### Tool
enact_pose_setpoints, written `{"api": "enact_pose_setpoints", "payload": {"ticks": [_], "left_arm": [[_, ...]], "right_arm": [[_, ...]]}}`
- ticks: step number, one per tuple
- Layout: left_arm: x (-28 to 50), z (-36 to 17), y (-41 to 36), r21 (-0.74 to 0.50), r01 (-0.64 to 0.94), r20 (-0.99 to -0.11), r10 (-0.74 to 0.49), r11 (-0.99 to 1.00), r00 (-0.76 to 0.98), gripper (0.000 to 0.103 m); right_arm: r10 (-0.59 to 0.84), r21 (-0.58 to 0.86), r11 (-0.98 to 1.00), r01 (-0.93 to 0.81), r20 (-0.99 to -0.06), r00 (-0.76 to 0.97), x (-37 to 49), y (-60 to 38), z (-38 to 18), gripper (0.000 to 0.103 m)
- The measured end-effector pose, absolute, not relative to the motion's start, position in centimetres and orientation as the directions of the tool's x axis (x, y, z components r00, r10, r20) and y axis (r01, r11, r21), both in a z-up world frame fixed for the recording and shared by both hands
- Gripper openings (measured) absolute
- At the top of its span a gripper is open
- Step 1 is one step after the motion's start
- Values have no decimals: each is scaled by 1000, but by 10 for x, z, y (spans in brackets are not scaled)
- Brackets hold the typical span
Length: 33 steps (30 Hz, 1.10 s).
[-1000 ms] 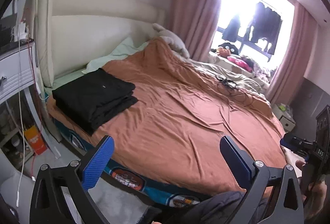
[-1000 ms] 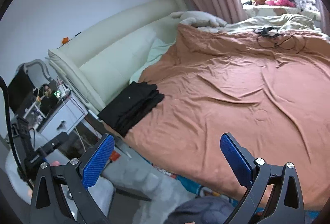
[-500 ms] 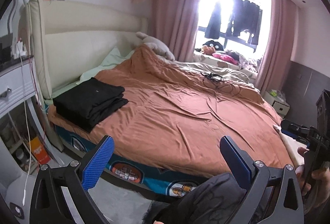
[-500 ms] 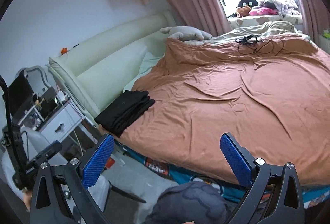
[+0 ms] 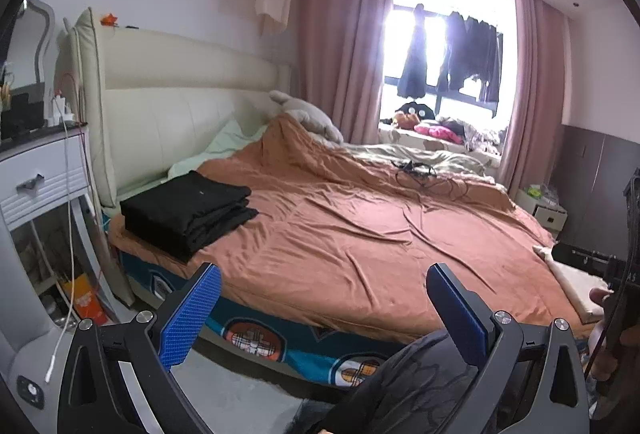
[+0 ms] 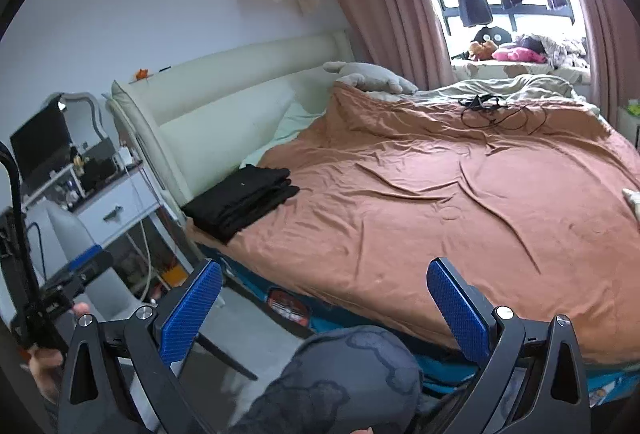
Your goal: Fold large clothes
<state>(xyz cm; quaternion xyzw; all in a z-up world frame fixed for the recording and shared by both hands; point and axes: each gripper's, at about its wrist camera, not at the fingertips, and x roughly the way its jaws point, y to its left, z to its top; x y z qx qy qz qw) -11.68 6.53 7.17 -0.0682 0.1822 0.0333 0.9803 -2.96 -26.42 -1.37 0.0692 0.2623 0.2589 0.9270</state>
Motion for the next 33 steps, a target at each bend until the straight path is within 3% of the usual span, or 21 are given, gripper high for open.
{"api": "enact_pose_setpoints", "payload": {"ticks": [12,33], "left_arm": [[-109,50,64,-91,-113,-357,74,989,931,103],[-111,48,53,-84,-116,-375,77,990,924,103]], "right_arm": [[509,257,861,-439,-453,732,-28,-281,-50,103],[507,275,861,-427,-418,754,-32,-305,-49,103]]}}
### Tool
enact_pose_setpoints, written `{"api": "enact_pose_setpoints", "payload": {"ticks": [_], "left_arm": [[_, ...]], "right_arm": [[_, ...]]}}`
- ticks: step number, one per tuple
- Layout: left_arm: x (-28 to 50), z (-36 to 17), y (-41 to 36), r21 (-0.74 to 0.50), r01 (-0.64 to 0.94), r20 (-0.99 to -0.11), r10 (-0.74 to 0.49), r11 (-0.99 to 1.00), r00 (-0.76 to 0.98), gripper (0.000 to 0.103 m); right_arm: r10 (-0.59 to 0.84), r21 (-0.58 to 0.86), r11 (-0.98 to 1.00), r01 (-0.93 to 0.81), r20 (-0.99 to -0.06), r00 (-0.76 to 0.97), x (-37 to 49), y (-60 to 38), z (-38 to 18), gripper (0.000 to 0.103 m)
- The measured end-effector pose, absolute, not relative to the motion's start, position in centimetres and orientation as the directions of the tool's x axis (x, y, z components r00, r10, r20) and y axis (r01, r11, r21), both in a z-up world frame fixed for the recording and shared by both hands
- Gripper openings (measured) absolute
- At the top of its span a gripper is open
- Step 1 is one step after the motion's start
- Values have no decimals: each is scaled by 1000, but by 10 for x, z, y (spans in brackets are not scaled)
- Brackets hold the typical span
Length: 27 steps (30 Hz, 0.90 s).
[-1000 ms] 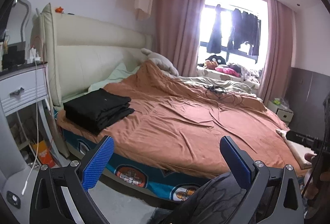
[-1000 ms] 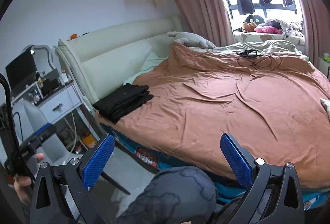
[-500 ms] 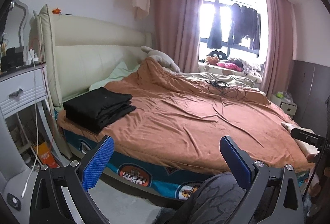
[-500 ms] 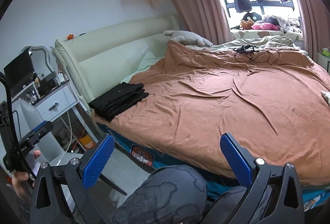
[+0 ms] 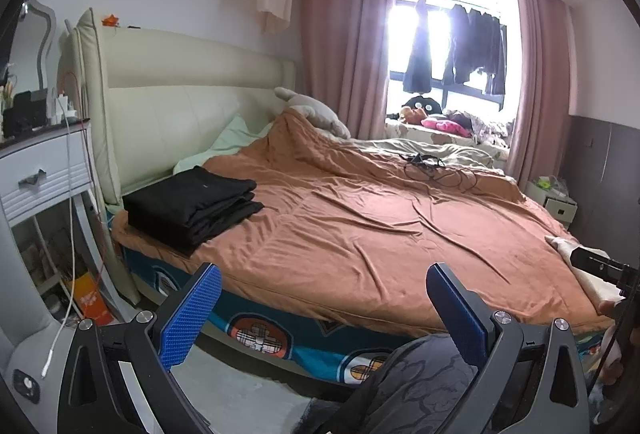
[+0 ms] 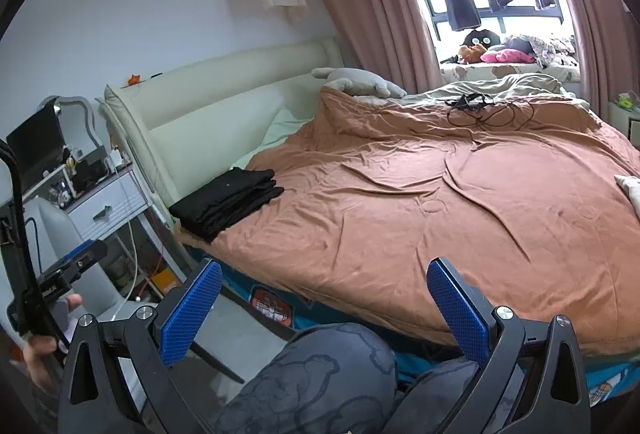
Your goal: Fold large clothes
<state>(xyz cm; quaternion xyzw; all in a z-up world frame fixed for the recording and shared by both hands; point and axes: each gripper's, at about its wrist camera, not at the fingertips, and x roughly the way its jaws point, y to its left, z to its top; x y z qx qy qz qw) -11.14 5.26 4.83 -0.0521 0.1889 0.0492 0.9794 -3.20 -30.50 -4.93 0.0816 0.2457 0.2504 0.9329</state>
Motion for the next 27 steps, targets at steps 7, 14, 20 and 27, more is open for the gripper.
{"api": "enact_pose_setpoints", "payload": {"ticks": [7,14,20,27], "left_arm": [[-114,49,54,-90,-118,-375,76,989,924,103],[-115,52,58,-98,-117,-373,72,988,925,103],[-114,50,57,-94,-109,-378,66,990,924,103],[-113,51,57,-94,-111,-381,67,989,922,103]], "right_arm": [[514,276,857,-434,-409,754,-33,-309,-47,103],[514,274,857,-436,-410,753,-33,-309,-47,103],[515,279,857,-434,-410,753,-32,-309,-46,103],[513,291,857,-424,-413,753,-30,-310,-47,103]]}}
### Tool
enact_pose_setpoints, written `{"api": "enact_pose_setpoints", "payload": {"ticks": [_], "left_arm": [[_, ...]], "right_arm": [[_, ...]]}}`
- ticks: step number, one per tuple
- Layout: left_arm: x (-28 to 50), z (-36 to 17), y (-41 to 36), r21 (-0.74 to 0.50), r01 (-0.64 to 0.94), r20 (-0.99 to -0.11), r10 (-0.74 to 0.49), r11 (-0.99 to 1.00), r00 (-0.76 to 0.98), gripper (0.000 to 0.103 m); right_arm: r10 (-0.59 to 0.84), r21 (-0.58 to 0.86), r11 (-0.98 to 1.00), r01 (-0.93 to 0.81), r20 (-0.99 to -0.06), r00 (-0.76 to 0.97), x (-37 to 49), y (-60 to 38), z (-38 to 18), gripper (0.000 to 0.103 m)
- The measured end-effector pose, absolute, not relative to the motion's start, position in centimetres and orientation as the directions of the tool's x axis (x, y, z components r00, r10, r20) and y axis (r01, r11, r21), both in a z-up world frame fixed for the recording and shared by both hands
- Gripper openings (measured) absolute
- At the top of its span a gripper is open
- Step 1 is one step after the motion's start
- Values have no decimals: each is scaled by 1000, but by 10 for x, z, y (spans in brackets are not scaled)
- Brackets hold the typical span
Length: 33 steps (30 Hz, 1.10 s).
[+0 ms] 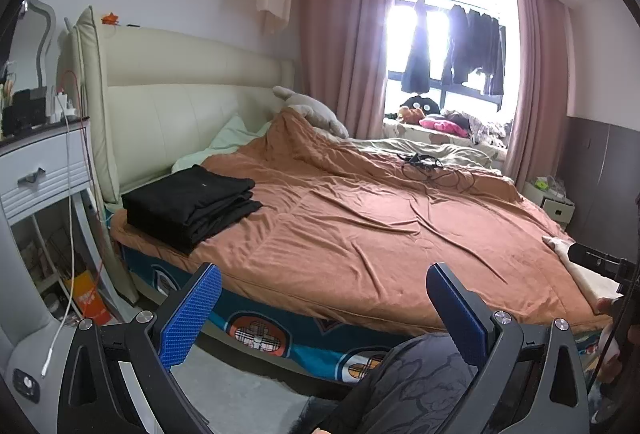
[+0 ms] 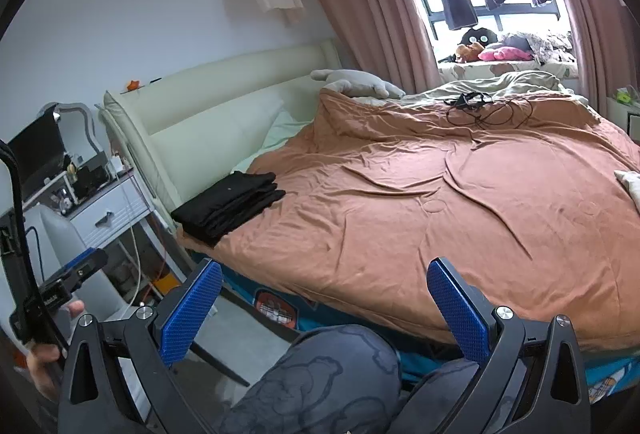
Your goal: Fold large clothes
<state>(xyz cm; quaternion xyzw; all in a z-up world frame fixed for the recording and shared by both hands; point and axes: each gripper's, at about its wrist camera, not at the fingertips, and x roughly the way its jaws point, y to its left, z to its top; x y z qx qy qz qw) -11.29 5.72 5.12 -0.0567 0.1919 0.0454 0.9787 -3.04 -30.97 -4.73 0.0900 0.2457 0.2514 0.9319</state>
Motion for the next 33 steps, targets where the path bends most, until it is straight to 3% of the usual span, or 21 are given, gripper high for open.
{"api": "enact_pose_setpoints", "payload": {"ticks": [33], "left_arm": [[-116,48,53,-93,-124,-387,78,988,919,103]], "right_arm": [[508,298,860,-413,-429,747,-32,-307,-54,103]]}}
